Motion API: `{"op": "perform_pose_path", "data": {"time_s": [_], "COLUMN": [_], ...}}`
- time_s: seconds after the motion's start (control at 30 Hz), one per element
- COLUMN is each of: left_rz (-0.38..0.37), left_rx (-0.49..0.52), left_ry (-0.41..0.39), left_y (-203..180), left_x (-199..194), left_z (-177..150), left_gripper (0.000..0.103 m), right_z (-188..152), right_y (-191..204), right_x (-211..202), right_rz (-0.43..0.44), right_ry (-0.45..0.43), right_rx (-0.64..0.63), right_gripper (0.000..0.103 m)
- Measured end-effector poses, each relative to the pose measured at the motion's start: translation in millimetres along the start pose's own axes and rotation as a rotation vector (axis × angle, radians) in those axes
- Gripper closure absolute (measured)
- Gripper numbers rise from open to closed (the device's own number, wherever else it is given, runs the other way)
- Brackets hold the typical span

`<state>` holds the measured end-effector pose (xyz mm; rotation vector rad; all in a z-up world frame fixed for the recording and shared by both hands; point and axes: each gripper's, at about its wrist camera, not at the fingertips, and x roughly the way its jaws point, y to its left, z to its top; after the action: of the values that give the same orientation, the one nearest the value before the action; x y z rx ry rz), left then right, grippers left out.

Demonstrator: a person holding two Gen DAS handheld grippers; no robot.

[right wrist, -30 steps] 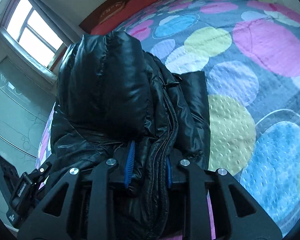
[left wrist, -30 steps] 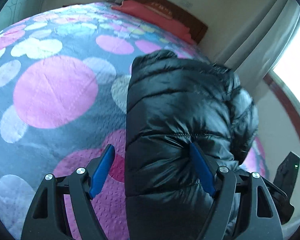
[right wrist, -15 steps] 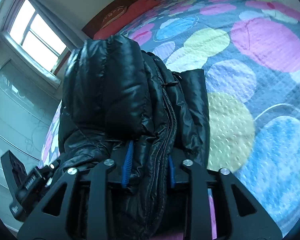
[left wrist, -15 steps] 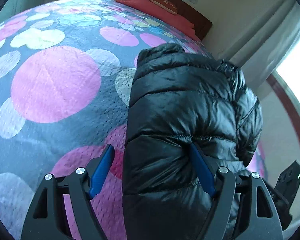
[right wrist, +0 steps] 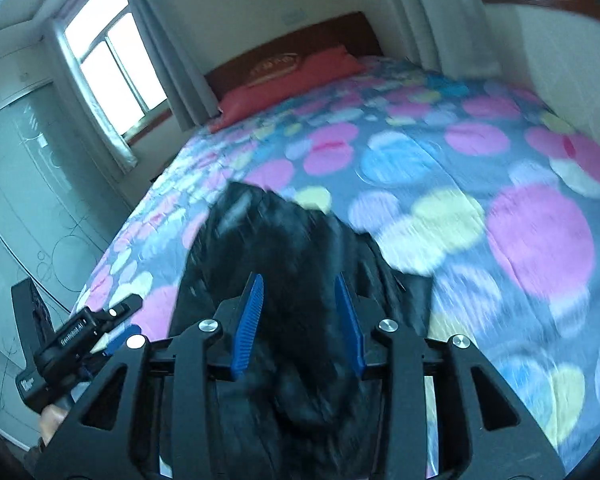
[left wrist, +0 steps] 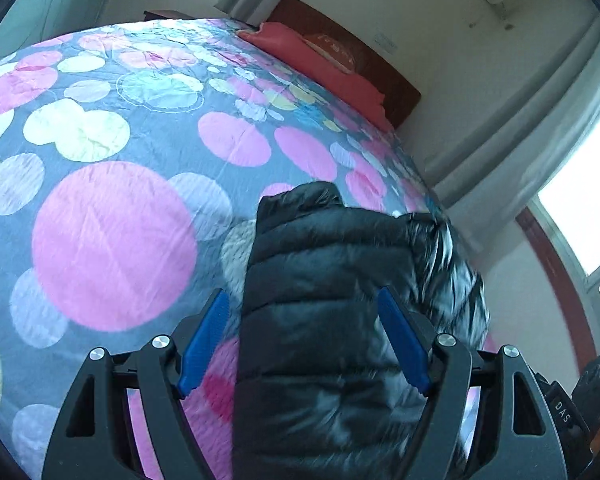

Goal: Fold large clothes

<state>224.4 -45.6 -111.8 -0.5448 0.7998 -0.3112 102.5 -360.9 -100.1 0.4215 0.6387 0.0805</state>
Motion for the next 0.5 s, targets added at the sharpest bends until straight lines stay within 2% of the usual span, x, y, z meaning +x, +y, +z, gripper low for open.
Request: {"op": "perform_pose_path", "data": {"time_s": [0.1,0.17,0.2,0.27,0.3,0.37,0.5], "left_rz": [0.002,0.018,0.025,0.03,0.033,0.076,0.141], "left_rx": [0.011,0.027,0.027,0.009,-0.001,0.026,0.071], "left_ry": [0.023,0.05,0.062,0.093,0.098,0.102,0.103], "left_y": [-7.9,-12.3,-11.9,-9.6,-8.3,-12.3,-18.1], "left_x": [15.7,30.9,36.8,49.6,54.4,62.1,74.2], "left_z": [1.2,-2.2,-4.0,-9.6,-11.9,-16.0,-23.6], "left_gripper": [0.027,0.027,0.027,0.027,0.026,0.023,0.019], "right_z": [13.4,12.4,9.3,7.2,2.9,-8.4,-21.9], "right_y": [1.2,0.4,-3.0,-12.8,-19.9,-38.2,-49.9], "right_x": [25.1,43.8,52.1,67.4,73.4,87.2,102.8], "right_rz": [0.071,0.035,0.021,-0.02,-0.033,-0.025,-0.029], "right_ry": [0.015,0.038,0.052,0.078,0.093,0.13,0.147], "right_rx": [0.006,-0.015,-0.016,0.0,0.021,0.077,0.1], "right_gripper": [0.071,0.071,0.074,0.086,0.088,0.098,0.101]}}
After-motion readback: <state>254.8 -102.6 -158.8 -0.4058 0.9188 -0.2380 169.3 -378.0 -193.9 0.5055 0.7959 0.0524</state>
